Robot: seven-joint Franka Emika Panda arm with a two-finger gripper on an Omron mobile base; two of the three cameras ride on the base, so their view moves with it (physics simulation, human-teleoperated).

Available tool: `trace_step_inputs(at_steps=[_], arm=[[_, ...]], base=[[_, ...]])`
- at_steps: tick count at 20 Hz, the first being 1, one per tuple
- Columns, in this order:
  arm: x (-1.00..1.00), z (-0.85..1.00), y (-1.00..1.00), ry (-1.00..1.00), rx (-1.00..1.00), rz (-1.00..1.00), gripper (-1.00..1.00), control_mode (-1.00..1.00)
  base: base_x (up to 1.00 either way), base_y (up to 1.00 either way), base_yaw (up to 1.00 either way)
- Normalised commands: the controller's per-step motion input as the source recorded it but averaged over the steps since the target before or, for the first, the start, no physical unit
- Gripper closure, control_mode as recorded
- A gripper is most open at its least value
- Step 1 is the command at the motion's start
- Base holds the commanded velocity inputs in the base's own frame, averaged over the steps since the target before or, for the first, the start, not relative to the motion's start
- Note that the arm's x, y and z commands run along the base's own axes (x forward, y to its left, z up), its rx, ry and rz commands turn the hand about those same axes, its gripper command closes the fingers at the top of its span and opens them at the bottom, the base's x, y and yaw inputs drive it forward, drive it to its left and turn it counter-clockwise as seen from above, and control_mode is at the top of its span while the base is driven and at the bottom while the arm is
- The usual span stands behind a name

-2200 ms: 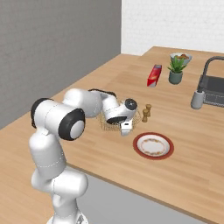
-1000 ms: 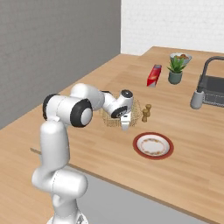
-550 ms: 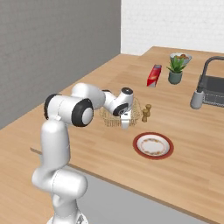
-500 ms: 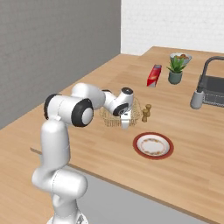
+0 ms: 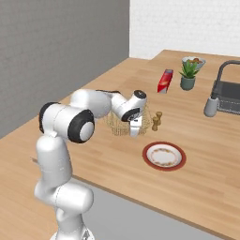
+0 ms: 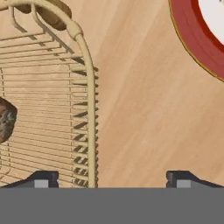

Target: Open the cabinet, pick up the bread from the cabinet and place it in the basket. Then move the basket to the dining counter.

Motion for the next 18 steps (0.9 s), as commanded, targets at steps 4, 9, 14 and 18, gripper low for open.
trace_step_inputs(at_steps=[4, 9, 14, 18], arm=[[-0.89, 0.94, 0.02, -0.11, 0.0, 0.0, -1.0, -1.0], [-1.0, 0.45, 0.46, -0.1, -0.04, 0.07, -1.0, -1.0], [-1.0, 0.27, 0.6, -0.11, -0.17, 0.2, -1.0, -1.0], [-1.0, 0.45, 0.54, -0.04, -0.25, 0.27, -1.0, -1.0]], base=[[0.0, 0.0, 0.0], [0.0, 0.0, 0.0], [0.0, 0.0, 0.0], [0.0, 0.0, 0.0]])
